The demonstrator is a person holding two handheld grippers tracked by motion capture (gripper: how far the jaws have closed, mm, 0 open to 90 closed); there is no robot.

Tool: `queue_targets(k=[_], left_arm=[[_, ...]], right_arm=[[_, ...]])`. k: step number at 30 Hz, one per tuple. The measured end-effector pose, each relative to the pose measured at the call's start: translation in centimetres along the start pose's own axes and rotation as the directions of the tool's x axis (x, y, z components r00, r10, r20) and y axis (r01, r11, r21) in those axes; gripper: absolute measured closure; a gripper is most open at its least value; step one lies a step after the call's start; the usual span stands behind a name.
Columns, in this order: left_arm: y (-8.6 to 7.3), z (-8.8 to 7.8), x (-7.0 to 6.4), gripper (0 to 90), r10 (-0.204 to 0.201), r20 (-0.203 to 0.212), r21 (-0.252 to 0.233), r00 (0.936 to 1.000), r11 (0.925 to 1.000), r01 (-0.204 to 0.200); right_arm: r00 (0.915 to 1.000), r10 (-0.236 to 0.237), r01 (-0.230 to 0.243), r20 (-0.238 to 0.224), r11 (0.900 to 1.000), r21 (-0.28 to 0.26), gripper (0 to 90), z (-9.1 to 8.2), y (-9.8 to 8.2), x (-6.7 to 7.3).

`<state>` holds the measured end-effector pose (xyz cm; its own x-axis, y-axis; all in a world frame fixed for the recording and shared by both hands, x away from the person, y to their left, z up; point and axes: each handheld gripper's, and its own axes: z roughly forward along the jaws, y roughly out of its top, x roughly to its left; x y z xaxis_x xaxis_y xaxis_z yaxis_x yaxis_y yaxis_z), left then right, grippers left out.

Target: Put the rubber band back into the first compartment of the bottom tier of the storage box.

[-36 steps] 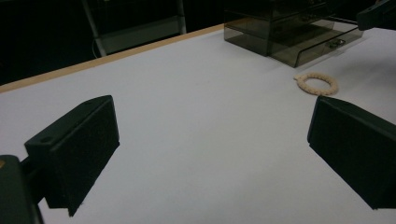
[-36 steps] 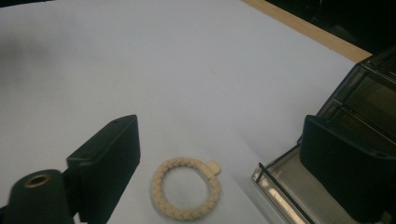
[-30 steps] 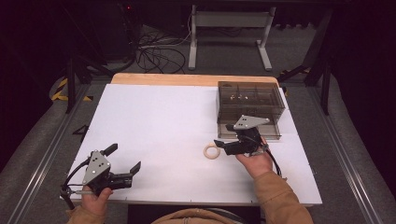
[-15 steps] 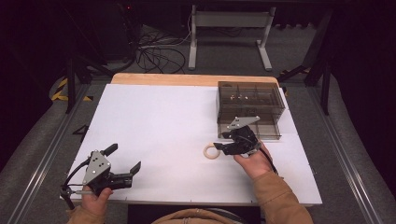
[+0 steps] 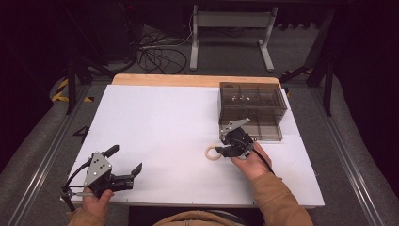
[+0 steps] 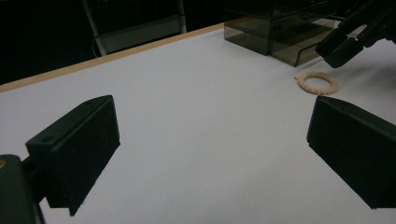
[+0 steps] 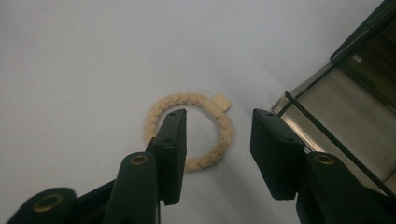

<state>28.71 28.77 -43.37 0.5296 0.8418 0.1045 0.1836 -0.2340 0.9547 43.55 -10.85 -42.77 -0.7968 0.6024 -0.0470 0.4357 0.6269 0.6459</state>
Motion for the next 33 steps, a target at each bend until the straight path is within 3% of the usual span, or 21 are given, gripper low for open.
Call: queue_targets(k=[20, 33], left_arm=[[0.0, 0.0, 0.0, 3.0, 0.005, 0.002, 0.001, 1.0, 1.0, -0.005], [0.0, 0.0, 0.0, 3.0, 0.003, 0.004, 0.0, 1.0, 1.0, -0.003]], right_arm=[[0.9993, 0.015, -0.018, 0.035, 0.996, 0.088, 76.6, 1.9, 0.5, 0.5], [0.9969, 0.024, -0.032, 0.075, 0.993, 0.115, 81.9, 2.6, 0.4, 0.4]])
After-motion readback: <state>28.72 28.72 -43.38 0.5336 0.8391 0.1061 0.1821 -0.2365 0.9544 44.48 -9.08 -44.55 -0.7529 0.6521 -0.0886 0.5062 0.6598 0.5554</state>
